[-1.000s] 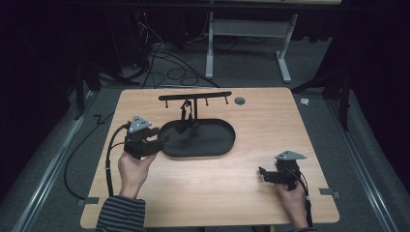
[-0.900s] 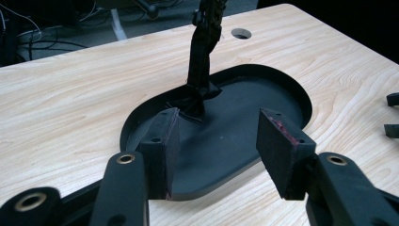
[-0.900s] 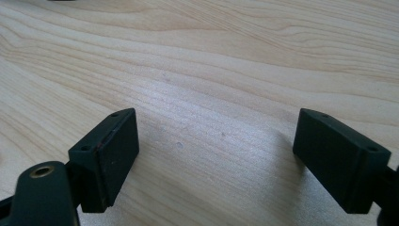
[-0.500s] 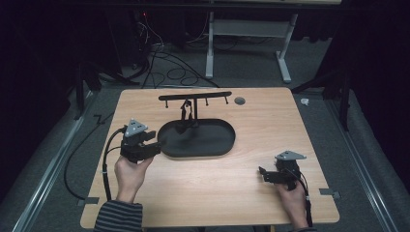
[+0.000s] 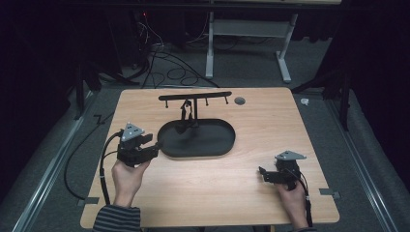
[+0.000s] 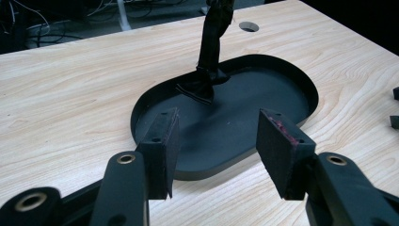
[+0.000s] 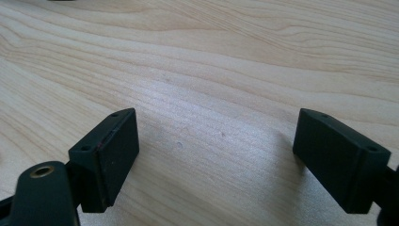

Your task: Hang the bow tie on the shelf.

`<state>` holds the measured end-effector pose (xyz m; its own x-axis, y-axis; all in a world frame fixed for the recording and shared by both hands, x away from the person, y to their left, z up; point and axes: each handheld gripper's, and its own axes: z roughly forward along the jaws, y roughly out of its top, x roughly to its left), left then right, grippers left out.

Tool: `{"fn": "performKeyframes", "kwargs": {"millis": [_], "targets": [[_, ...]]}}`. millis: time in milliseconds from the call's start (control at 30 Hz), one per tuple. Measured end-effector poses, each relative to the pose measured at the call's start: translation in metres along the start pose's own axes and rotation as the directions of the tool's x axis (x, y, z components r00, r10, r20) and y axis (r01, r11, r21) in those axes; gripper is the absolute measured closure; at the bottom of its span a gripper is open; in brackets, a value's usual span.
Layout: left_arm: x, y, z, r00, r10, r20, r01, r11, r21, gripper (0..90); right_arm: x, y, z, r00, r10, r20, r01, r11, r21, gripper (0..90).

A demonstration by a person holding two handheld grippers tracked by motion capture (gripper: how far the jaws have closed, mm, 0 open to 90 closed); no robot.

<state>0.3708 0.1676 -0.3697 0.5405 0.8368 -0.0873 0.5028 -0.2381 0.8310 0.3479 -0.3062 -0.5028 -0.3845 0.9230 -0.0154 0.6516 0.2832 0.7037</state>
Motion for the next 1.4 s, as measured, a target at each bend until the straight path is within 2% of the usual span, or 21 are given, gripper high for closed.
{"fn": "performKeyframes", "kwargs": {"millis": [467, 800, 1400], "targets": [[-0.003, -0.008, -0.004, 1.0000, 0.006, -0.007, -0.006, 1.0000, 0.005, 49.8, 0.000, 0.000, 0.000, 1.0000, 0.003, 0.000, -0.003, 1.000, 0.001, 15.9], [-0.002, -0.015, -0.008, 0.9996, 0.014, -0.026, -0.014, 0.9997, 0.018, 49.6, 0.000, 0.000, 0.000, 1.0000, 0.001, 0.000, -0.001, 1.000, 0.000, 16.0], [-0.002, -0.026, -0.017, 0.9998, -0.010, -0.018, 0.010, 0.9999, 0.011, 48.3, 0.000, 0.000, 0.000, 1.0000, 0.001, 0.000, -0.001, 1.000, 0.000, 15.9]]}}
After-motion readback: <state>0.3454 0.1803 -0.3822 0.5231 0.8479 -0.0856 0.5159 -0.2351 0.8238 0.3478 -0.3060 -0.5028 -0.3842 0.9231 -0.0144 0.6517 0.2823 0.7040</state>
